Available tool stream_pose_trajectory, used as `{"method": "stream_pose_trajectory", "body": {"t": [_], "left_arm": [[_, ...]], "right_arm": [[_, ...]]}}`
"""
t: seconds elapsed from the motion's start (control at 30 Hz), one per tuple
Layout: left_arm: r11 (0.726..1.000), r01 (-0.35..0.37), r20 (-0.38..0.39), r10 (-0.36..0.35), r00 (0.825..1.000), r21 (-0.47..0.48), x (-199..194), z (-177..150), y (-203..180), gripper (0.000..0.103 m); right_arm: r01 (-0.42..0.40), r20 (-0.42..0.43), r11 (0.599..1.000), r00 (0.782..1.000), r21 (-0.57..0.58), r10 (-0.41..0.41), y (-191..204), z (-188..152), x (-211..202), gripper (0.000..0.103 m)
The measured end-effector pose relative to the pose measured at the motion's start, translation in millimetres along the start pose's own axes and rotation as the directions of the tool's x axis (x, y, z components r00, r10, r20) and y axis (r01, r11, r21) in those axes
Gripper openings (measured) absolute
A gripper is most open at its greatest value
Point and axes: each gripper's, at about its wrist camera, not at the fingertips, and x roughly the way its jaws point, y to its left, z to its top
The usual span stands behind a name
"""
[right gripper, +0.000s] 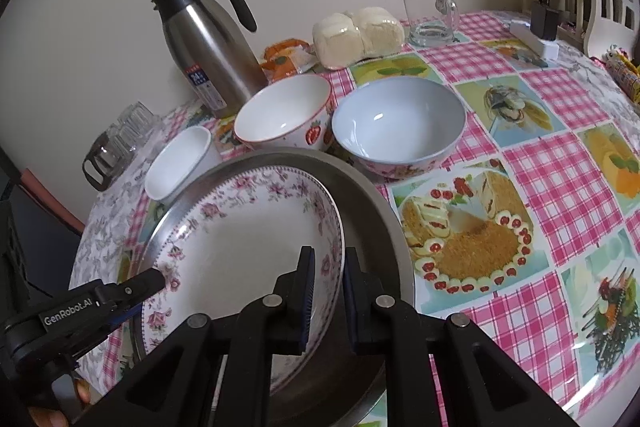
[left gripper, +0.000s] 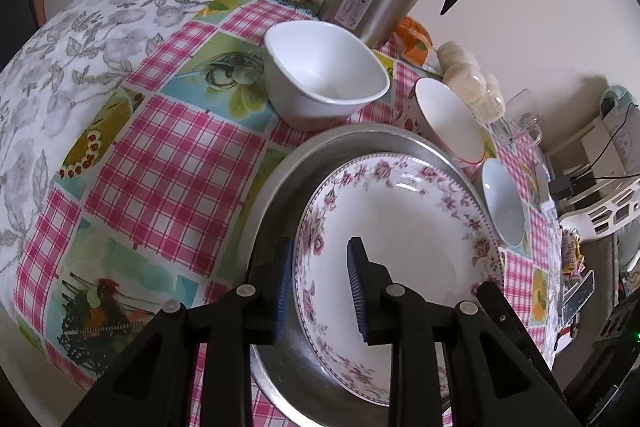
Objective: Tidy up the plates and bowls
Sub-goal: 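Lower the floral plate onto the steel tray with both grippers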
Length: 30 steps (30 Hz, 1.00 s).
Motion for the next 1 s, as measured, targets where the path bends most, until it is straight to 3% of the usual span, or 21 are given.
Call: {"method": "stream_pose_trajectory", "body": {"t": [0.27,0.53,1.0], "left_arm": [[1.000,-0.015,-0.014,0.014,1.000,-0.005,0,-1,-1,0.028],[0.999,-0.003,-0.072,0.000,0.997,-0.045,12,-5,3,0.028],[0.999,-0.053,-0.058,0.052,0.997,-0.009,8,-3,-5,0.032]], "right_arm": [[0.032,-0.083,0.999,0.996,-0.012,-0.033,-3,-6,15,0.017],[0.051,-0.099,0.997,0.993,-0.052,-0.056,1,-8,17,0.017],[0.047,-0.085,0.997,0.995,-0.067,-0.053,1,-3,9,0.017]]}}
